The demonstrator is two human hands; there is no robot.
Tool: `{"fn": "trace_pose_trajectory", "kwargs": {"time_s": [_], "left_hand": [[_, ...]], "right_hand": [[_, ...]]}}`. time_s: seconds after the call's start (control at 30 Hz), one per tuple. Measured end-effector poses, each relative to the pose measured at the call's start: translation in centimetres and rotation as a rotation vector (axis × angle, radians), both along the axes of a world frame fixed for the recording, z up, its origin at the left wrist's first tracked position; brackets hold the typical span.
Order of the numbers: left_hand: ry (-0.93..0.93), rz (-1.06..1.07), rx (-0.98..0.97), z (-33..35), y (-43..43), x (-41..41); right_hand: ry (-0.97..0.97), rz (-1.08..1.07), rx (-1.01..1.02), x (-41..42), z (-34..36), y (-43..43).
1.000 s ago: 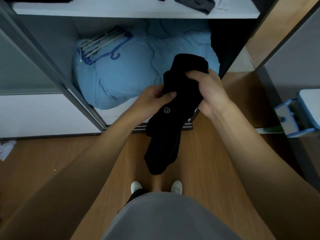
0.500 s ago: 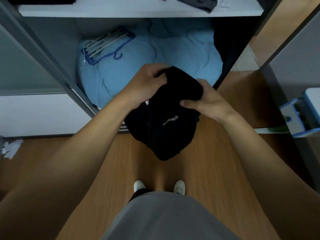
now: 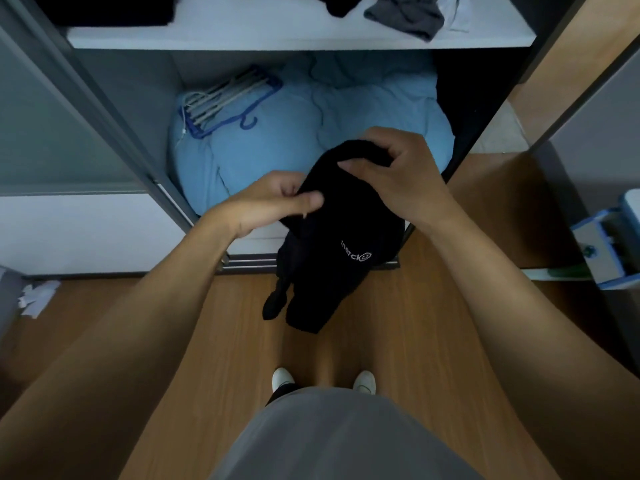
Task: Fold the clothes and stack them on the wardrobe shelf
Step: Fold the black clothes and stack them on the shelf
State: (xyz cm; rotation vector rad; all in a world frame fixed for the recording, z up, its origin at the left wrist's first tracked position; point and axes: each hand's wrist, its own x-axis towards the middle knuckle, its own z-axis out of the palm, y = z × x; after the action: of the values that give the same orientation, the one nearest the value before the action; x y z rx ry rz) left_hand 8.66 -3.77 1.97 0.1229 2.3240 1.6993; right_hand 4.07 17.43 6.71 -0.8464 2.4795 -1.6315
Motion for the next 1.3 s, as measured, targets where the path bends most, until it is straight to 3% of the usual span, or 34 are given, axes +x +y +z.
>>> {"fn": "trace_pose_trajectory", "kwargs": {"time_s": [0.17, 0.3, 0.43, 0.53, 0.63, 0.73, 0.97, 1.07, 1.3], "left_hand": [[-0.215, -0.095, -0.135, -4.0, -0.8, 1.1], [-0.197, -0.018, 0.013, -5.4, -1.5, 2.0], [-0.192, -0.057, -0.015, -6.3, -2.3, 2.5], [-0.123, 0.092, -0.017, -6.6, -1.7, 2.1], [-0.007, 0.372, 0.013, -5.8, -0.9, 1.2], [0.061, 0.579, 0.059, -4.3, -0.8, 0.3], [0.045, 0.649, 0.084, -2.1, 1.7, -0.6], [0.006, 0.675, 0.152, -1.8, 3.8, -0.5], [0.024, 0.613, 0.197, -2.5, 6.5, 0.6]], "right_hand": [[0.019, -0.088, -0.112, -0.4, 0.3, 0.9], [-0.078, -0.304, -0.232, -1.1, -1.4, 2.3], [-0.170, -0.436, -0.336, -1.3, -3.1, 4.0], [-0.156, -0.424, -0.358, -1.3, -3.5, 5.0], [-0.146, -0.342, -0.249, -1.8, -3.7, 6.0], [-0.204, -0.300, 0.013, -2.9, -4.7, 7.3], [-0.237, -0.659, 0.288, -2.6, -8.6, 8.0], [-0.236, -0.669, 0.355, -1.5, -9.5, 6.5], [-0.450, -0.472, -0.141, 0.9, -8.5, 1.9]]}}
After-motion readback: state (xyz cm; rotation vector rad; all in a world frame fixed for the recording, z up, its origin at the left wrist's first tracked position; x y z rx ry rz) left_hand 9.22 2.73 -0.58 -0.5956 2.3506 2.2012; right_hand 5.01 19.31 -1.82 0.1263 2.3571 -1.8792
